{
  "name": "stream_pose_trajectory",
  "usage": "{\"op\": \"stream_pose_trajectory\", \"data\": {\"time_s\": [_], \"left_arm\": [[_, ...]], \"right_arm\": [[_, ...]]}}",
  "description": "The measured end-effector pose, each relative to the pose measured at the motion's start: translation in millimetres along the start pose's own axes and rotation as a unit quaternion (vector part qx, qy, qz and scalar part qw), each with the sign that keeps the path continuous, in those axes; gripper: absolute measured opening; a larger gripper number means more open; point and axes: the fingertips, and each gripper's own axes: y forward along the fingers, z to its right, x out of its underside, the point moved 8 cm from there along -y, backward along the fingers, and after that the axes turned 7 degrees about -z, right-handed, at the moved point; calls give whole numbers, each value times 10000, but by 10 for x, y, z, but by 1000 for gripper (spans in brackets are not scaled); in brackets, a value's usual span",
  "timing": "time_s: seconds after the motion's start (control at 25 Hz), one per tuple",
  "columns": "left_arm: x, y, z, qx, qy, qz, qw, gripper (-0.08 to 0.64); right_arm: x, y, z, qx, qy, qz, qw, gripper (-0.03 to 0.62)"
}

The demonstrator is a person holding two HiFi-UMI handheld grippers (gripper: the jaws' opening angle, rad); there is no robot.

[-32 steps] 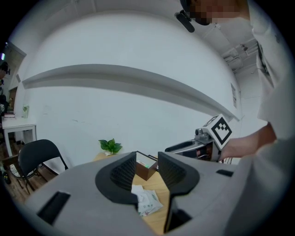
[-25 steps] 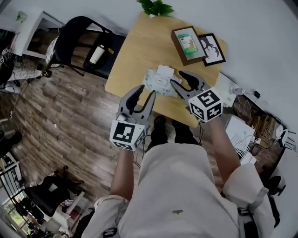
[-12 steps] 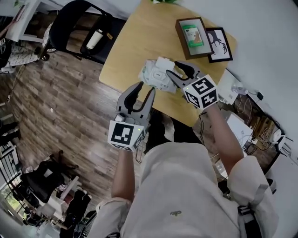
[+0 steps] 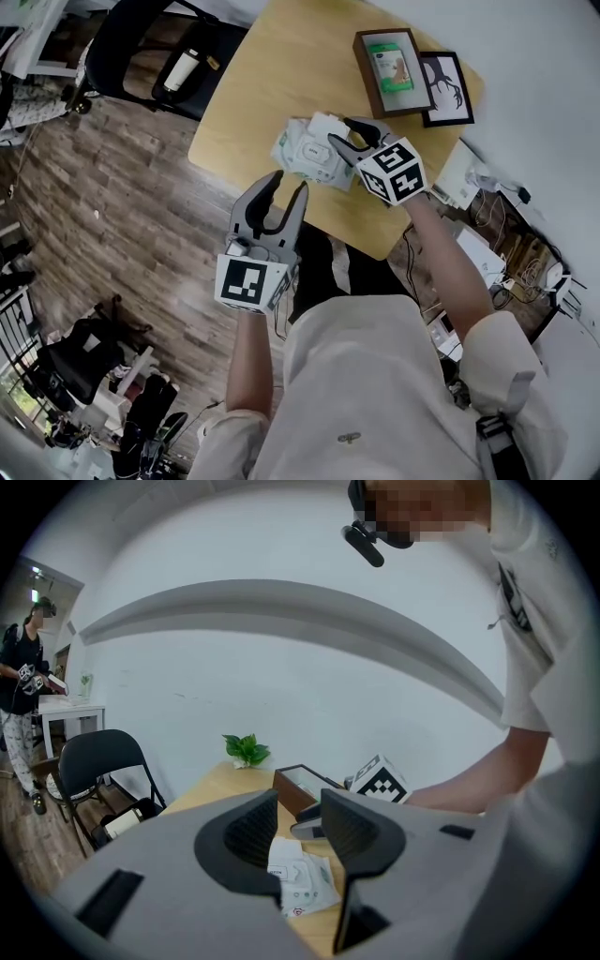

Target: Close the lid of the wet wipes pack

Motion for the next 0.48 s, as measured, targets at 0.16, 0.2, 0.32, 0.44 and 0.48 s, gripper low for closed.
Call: {"op": "stream_pose_trajectory", "data": {"time_s": [0.16, 0.2, 0.32, 0.44, 0.48], "left_arm": [[61, 5, -40, -72, -109, -33, 9999, 140], [74, 2, -56, -94, -132, -44, 9999, 140], [123, 0, -97, -145, -175, -101, 9997, 140], [164, -3, -124, -154, -198, -139, 9996, 140], [175, -6, -133, -152, -211, -151, 9995, 140]], "right_arm": [[74, 179, 92, 70, 58, -123, 9999, 156], [91, 223, 107, 101, 54, -150, 9998, 156], [141, 334, 156, 103, 177, -184, 9996, 156], [172, 401, 216, 143, 325, -216, 9991, 156], [178, 418, 234, 167, 363, -237, 9989, 156]]}}
